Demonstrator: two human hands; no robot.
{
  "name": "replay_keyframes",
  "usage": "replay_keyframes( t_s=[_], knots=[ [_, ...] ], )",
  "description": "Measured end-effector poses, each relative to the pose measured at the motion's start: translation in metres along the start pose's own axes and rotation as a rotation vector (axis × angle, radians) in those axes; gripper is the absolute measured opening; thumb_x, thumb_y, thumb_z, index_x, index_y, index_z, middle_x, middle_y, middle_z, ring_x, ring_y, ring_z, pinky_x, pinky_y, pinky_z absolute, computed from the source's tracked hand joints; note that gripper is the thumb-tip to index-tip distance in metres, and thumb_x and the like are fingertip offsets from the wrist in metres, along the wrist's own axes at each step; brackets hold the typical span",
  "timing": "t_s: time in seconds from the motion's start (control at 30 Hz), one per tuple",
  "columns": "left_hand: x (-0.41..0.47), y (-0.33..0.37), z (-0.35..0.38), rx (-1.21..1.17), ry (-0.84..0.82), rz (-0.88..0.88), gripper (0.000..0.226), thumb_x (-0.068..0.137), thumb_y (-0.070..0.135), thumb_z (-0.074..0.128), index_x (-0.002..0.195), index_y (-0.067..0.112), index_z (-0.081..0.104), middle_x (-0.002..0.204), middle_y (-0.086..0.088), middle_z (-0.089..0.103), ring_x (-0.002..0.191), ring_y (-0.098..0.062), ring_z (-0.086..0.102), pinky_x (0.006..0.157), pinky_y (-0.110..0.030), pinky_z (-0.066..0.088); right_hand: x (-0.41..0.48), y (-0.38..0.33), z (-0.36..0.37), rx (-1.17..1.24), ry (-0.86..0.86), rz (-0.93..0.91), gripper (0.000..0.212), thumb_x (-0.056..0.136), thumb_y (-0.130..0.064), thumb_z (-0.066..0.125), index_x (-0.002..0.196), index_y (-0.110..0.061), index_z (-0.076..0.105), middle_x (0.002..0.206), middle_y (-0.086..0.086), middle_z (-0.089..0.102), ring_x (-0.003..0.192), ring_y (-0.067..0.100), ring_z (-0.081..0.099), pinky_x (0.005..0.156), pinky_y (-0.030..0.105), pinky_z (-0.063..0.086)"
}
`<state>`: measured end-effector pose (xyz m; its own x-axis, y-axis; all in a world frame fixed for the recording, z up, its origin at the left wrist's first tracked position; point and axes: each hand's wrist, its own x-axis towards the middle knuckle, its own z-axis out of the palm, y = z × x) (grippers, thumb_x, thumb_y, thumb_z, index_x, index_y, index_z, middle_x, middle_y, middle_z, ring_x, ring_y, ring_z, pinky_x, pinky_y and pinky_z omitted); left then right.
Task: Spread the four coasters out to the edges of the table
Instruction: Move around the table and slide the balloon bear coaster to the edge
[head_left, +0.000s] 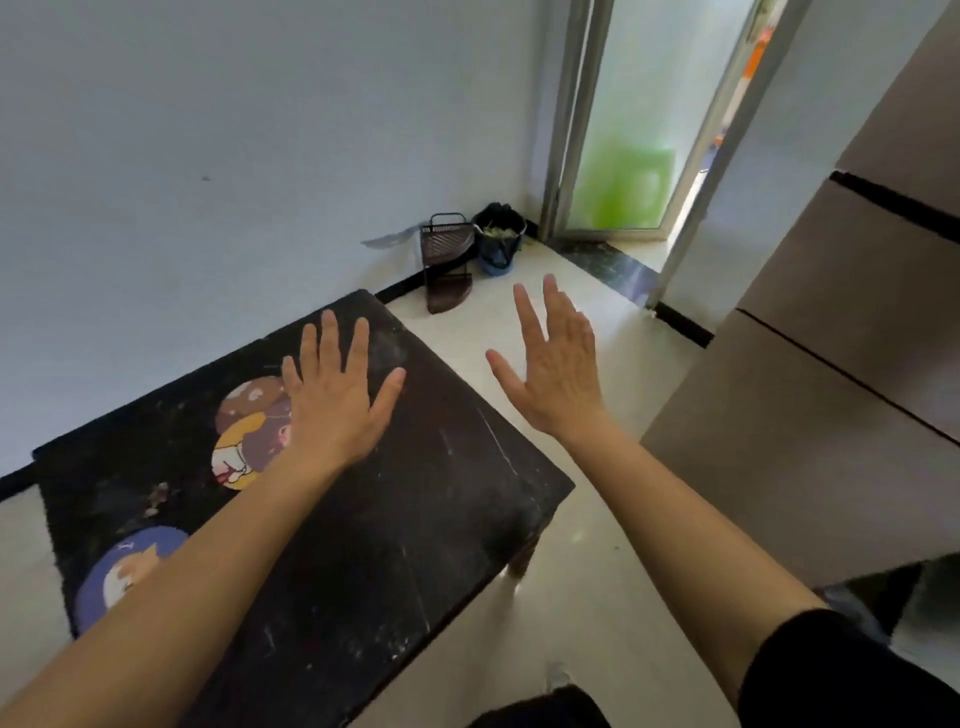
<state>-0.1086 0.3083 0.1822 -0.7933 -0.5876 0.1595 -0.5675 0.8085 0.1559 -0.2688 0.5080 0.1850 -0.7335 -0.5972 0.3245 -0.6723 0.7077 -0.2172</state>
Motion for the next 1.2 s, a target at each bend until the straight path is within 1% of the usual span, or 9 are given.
replay_keyframes(
  t_s=[0.27, 0.47, 0.6, 0.7, 0.8, 0.93, 1.03, 1.13, 1.2],
  knots=[
    [-0.019, -0.055, 0.0, 0.022, -0.02, -0.437, 0.083, 0.085, 0.074, 0.006, 0.154, 0.027, 0.01, 0.164, -0.012, -0.001, 0.149, -0.034, -0.002, 0.116, -0.057, 0.007, 0.086, -0.054, 0.06, 0.153, -0.191, -0.332, 0.078, 0.096, -0.063, 0.036, 0.159, -0.027, 0.006, 0.168, 0.014, 0.006, 0.152, 0.036, 0.016, 0.122, 0.053, 0.02],
    [-0.029, -0.113, 0.033, -0.059, -0.096, -0.598, 0.075, 0.093, 0.065, 0.023, 0.155, 0.025, 0.008, 0.164, -0.011, -0.005, 0.15, -0.031, -0.005, 0.118, -0.053, 0.006, 0.106, -0.119, 0.124, 0.181, -0.363, -0.402, 0.079, 0.095, -0.066, 0.034, 0.158, -0.032, 0.0, 0.168, 0.011, 0.003, 0.154, 0.033, 0.013, 0.123, 0.051, 0.017],
    [-0.011, -0.156, 0.076, -0.179, -0.215, -0.656, 0.073, 0.095, 0.06, 0.03, 0.155, 0.023, 0.011, 0.164, -0.011, 0.0, 0.149, -0.032, 0.001, 0.117, -0.053, 0.013, 0.113, -0.152, 0.18, 0.244, -0.456, -0.293, 0.082, 0.094, -0.061, 0.045, 0.157, -0.028, 0.004, 0.164, 0.011, 0.024, 0.148, 0.033, 0.03, 0.115, 0.051, 0.033],
    [0.006, -0.187, 0.112, -0.295, -0.313, -0.657, 0.072, 0.096, 0.056, 0.034, 0.155, 0.022, 0.01, 0.164, -0.01, 0.002, 0.149, -0.033, 0.003, 0.115, -0.055, 0.017, 0.114, -0.171, 0.225, 0.321, -0.543, -0.097, 0.085, 0.093, -0.053, 0.056, 0.157, -0.023, 0.008, 0.155, 0.011, 0.038, 0.138, 0.031, 0.044, 0.106, 0.046, 0.044],
    [0.019, -0.213, 0.145, -0.358, -0.395, -0.63, 0.07, 0.098, 0.052, 0.035, 0.155, 0.022, 0.008, 0.164, -0.009, 0.001, 0.148, -0.033, 0.003, 0.115, -0.055, 0.018, 0.108, -0.185, 0.267, 0.421, -0.656, 0.115, 0.088, 0.092, -0.049, 0.06, 0.158, -0.02, 0.011, 0.15, 0.009, 0.044, 0.134, 0.028, 0.049, 0.103, 0.045, 0.045],
    [0.021, -0.233, 0.182, -0.407, -0.535, -0.615, 0.065, 0.099, 0.049, 0.034, 0.154, 0.023, 0.011, 0.164, -0.006, 0.0, 0.149, -0.031, 0.003, 0.115, -0.057, 0.018, 0.091, -0.2, 0.313, 0.489, -0.838, 0.203, 0.088, 0.092, -0.044, 0.062, 0.158, -0.012, 0.014, 0.146, 0.008, 0.05, 0.129, 0.026, 0.054, 0.105, 0.044, 0.046],
    [0.007, -0.239, 0.2, -0.402, -0.593, -0.589, 0.061, 0.099, 0.046, 0.033, 0.153, 0.02, 0.02, 0.164, -0.005, 0.002, 0.149, -0.026, 0.001, 0.114, -0.056, 0.015, 0.076, -0.214, 0.337, 0.56, -0.938, 0.286, 0.085, 0.092, -0.041, 0.064, 0.157, -0.008, 0.02, 0.141, 0.008, 0.055, 0.128, 0.026, 0.054, 0.1, 0.032, 0.042],
    [-0.006, -0.243, 0.209, -0.354, -0.579, -0.533, 0.059, 0.099, 0.044, 0.032, 0.152, 0.02, 0.022, 0.165, -0.003, -0.001, 0.149, -0.023, -0.002, 0.114, -0.054, 0.013, 0.072, -0.223, 0.349, 0.615, -0.911, 0.406, 0.075, 0.092, -0.044, 0.063, 0.152, -0.009, 0.035, 0.122, 0.003, 0.064, 0.119, 0.024, 0.056, 0.088, 0.027, 0.037],
    [-0.009, -0.246, 0.21, -0.368, -0.582, -0.528, 0.058, 0.1, 0.042, 0.032, 0.153, 0.021, 0.022, 0.165, -0.001, -0.001, 0.149, -0.023, -0.002, 0.115, -0.053, 0.013, 0.073, -0.223, 0.349, 0.638, -0.891, 0.438, 0.045, 0.094, -0.046, 0.059, 0.128, -0.017, 0.062, 0.103, -0.002, 0.068, 0.107, 0.022, 0.061, 0.083, 0.029, 0.04]
  ],
)
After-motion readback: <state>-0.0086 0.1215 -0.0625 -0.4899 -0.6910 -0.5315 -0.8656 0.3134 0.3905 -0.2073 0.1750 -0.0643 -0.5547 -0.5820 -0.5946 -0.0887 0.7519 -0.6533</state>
